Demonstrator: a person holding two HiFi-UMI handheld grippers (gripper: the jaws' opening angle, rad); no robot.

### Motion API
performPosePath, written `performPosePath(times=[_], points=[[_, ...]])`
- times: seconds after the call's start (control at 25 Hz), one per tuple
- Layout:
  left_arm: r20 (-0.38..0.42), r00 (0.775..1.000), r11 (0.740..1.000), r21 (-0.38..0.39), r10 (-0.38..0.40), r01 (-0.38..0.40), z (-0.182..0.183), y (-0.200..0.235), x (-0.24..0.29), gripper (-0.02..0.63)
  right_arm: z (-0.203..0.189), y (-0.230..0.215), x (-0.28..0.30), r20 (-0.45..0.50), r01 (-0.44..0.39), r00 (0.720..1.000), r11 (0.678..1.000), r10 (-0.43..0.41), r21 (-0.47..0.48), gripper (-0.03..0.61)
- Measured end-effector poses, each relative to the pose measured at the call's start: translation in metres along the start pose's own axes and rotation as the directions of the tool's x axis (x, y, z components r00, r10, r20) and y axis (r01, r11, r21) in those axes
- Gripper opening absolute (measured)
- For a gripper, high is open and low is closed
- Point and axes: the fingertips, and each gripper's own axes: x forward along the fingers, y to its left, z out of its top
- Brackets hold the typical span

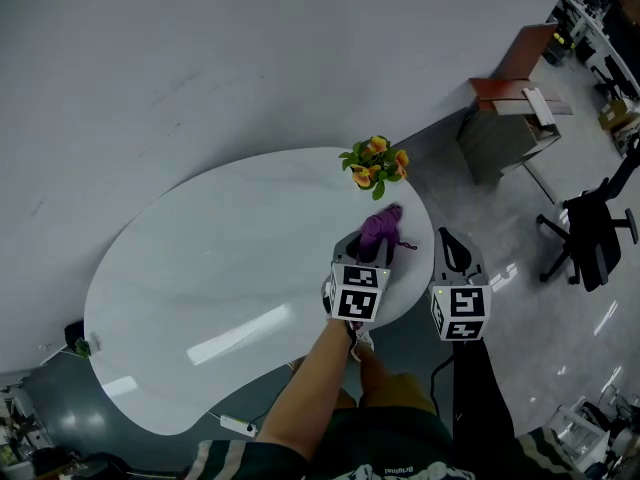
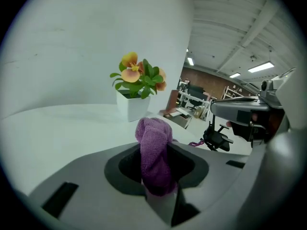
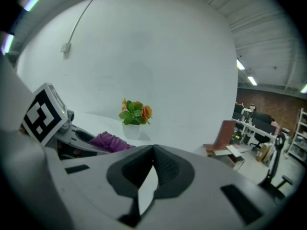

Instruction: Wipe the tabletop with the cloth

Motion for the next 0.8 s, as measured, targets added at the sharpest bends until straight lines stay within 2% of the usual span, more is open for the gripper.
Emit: performPosePath(times=[0.16,0.4,0.6,0.8], points=[[-0.003,0.999,0.999,0.003,0.053,-0.053,-0.006,0.026,-0.020,0.123,0.002,0.036,0.012,-0.007,-0.062,0.998,0.998,0.062,-0.027,0.003],[0.015,0.983,0.980,-0.086,0.183,-0.181,-0.038,0.112,-0.082,0.123,0.019,0.130,0.036,-0.001,-0.199,0.980,0.975,0.200,-0.097,0.003],[0.017,0.951,0.941,-0.152,0.308,-0.302,-0.076,0.187,-0.149,0.123,0.037,0.232,0.043,0.001,-0.322,0.945,0.931,0.327,-0.172,0.003],[0.008,0.919,0.896,-0.224,0.395,-0.383,-0.120,0.252,-0.224,0.124,0.051,0.324,0.038,-0.005,-0.384,0.920,0.897,0.393,-0.219,0.003]])
